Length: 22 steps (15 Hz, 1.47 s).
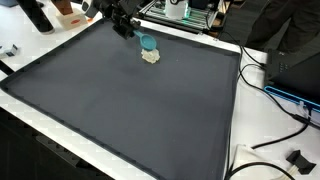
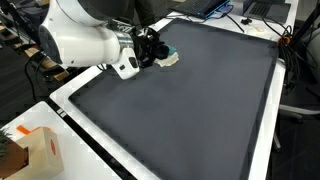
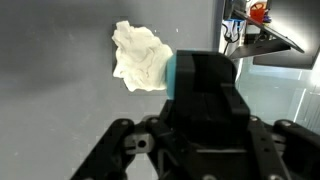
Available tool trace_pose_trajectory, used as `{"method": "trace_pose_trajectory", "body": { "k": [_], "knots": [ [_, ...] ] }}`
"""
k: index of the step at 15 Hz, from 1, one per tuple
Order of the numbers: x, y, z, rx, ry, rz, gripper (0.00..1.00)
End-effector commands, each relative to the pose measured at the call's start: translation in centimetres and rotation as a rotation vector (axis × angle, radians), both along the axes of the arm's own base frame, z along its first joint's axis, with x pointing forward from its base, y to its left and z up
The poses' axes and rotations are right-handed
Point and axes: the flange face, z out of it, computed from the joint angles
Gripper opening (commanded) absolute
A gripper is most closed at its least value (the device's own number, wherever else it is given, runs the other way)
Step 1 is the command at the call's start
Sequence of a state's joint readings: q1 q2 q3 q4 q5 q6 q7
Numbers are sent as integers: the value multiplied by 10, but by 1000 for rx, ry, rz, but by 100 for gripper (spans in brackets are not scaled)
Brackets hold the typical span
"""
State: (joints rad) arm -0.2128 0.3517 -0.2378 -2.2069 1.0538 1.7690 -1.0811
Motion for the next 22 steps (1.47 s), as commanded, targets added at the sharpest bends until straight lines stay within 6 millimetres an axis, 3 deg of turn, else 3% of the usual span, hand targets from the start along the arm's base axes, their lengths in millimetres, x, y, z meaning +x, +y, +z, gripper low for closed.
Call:
{"method": "trace_pose_trajectory", "body": {
  "k": [1,22],
  "knots": [
    [6,-1,-18,-61,41,-34,25],
    [14,2,-42,-297,122,110,25]
  ]
}}
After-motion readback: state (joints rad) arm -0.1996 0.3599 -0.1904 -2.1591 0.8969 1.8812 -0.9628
